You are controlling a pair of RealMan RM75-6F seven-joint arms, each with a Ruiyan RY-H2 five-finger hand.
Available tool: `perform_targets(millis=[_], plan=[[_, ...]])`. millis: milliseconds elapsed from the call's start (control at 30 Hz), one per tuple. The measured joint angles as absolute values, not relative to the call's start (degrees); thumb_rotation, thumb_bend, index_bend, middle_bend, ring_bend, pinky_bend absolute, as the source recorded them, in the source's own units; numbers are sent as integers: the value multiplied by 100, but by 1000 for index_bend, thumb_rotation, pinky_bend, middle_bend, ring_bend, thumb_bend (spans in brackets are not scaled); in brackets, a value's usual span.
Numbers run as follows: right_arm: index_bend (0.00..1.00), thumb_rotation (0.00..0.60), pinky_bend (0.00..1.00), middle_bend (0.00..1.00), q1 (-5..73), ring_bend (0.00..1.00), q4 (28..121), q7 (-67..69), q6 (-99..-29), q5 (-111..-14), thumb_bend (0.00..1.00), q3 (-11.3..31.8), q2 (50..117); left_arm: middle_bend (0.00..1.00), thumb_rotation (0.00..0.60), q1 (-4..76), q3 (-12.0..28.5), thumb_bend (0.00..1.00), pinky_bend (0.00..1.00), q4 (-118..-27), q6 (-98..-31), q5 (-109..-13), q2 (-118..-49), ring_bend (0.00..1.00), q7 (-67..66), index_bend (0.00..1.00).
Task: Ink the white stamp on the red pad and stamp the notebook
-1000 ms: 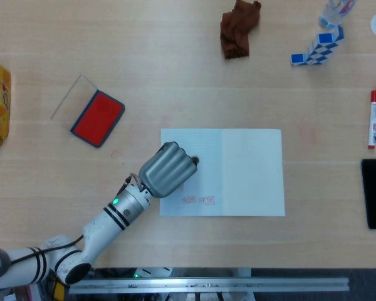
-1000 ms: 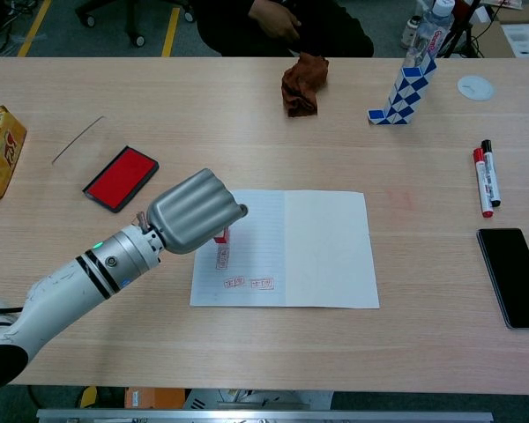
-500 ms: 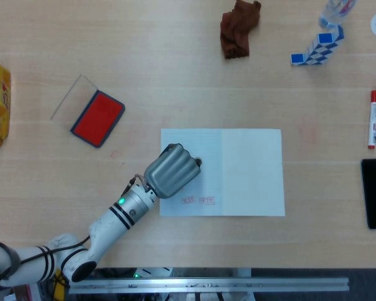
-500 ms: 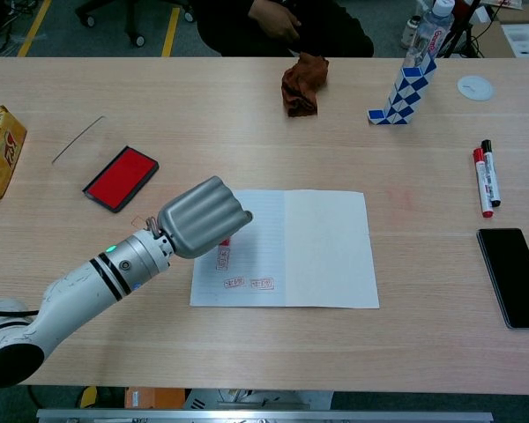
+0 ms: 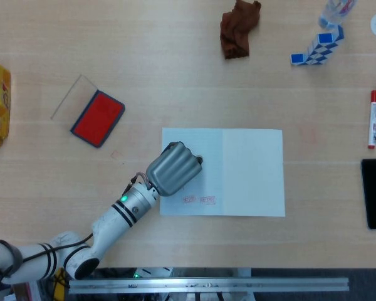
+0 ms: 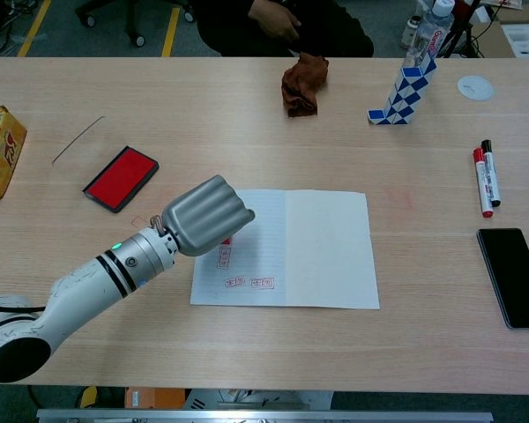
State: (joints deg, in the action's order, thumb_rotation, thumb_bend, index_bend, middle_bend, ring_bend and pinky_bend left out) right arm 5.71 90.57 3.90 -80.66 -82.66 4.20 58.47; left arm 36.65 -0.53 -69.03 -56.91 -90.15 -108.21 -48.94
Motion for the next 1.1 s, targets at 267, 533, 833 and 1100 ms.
perform_targets(millis=[267,533,833,1100], plan=[[462,600,573,490,569,408,9064,379,-8062,-8260,119,425,5836,1000,600,3671,-76,324,1000,-6924,-5728,-9005,-10828,1000,-4916,579],[462,600,573,490,563,408,9073,385,-8080,-8261,119,435,5841,1000,600,3693,10,324,1000,-7241,-5903,-9052,-10603,1000,-4923,579],[462,600,573,490,574,408,9059,402,-8078,-8282,119,440,5863,1000,600,3787,201,323,1000,-7652,-5991,-9025,-10310,1000,-5003,579],[462,600,573,490,559,408,9070,396,-8092,-8261,119,446,5848,1000,600,3929,344,324,1000,-7371,-5808,-8824,-10465,1000,-5036,578]])
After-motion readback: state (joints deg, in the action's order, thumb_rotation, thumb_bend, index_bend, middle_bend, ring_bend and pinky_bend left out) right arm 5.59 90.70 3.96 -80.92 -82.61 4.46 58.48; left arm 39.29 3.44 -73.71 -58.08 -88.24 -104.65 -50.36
